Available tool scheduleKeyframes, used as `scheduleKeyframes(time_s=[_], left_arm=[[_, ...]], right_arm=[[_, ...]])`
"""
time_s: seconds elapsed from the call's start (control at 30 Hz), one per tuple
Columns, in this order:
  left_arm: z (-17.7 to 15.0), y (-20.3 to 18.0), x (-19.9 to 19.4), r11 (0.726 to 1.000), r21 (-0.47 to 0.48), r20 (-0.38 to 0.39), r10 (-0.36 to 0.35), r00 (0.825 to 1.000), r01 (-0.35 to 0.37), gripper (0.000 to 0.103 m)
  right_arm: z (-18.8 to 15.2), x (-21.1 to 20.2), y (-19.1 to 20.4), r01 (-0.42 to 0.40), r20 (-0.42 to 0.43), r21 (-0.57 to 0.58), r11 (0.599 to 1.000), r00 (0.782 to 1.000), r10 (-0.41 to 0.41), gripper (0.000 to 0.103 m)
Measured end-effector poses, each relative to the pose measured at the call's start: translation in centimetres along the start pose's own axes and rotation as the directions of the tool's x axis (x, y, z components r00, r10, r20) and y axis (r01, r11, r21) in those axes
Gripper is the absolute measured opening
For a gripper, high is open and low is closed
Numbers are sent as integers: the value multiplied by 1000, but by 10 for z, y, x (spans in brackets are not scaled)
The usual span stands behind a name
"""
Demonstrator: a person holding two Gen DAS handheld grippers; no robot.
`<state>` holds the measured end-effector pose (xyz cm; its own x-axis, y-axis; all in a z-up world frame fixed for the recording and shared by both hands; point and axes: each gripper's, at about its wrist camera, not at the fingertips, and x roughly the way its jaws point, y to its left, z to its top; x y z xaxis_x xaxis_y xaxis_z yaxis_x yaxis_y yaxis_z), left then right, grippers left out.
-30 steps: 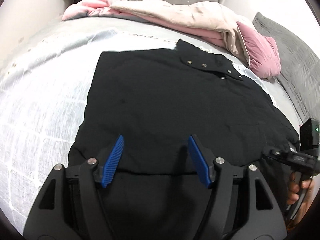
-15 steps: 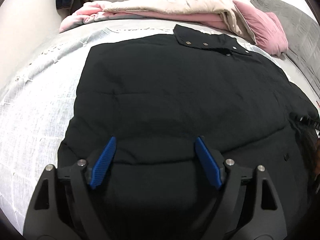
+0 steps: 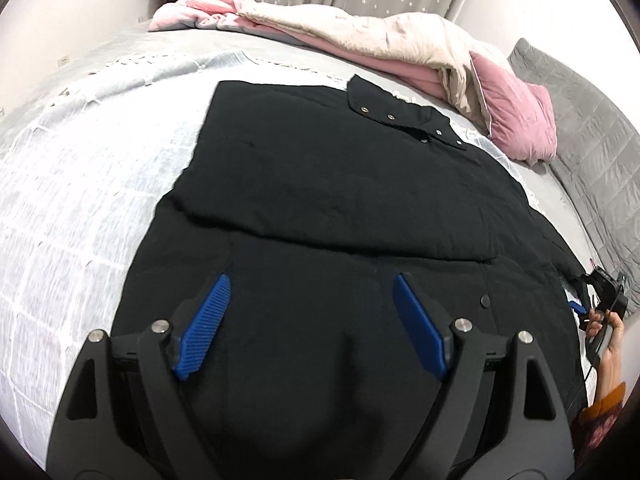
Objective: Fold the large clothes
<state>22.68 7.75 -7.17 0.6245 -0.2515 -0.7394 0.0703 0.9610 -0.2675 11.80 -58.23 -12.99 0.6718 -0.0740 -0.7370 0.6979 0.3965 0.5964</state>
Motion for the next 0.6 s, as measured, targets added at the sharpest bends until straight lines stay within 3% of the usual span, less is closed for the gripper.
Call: scheduleKeyframes(time_s=[0.03, 0.1, 0.2, 0.27, 0.33, 0.4, 0.43, 0.47, 0.6], left_arm=[[-1, 3, 2, 1000, -12, 5, 7, 1000, -7, 84], [0, 10, 7, 999, -41, 1, 4, 1000, -4, 84], [1, 19, 14, 995, -96, -27, -39, 999, 36, 84], [1, 23, 17, 993, -109, -39, -51, 998, 46, 84], [0, 26, 15, 993, -111, -32, -37, 999, 33, 84], [1, 28, 13, 993, -113, -24, -29, 999, 26, 84], [3, 28, 12, 994, -110, -19, -27, 999, 25, 84], [3, 29, 10, 994, -107, -14, -23, 1000, 22, 84], [8, 34, 2, 994, -104, 13, -17, 1000, 18, 84]], right_arm=[[13, -2, -16, -62, 9, 49, 997, 998, 62, 69], [30, -4, -32, -89, 24, 97, 991, 996, 87, 69], [59, -7, -43, -70, 57, 89, 994, 996, 65, 69], [72, -3, -45, -2, 86, 90, 996, 996, -6, 67], [75, 4, -46, -20, 118, 108, 994, 993, 7, 65], [79, 6, -50, 3, 143, 140, 990, 989, -24, 44], [80, 7, -49, 32, 139, 135, 990, 989, -51, 26], [83, 4, -51, 47, 136, 125, 991, 989, -64, 15], [89, -26, -12, 81, 241, -13, 997, 968, -75, 8]])
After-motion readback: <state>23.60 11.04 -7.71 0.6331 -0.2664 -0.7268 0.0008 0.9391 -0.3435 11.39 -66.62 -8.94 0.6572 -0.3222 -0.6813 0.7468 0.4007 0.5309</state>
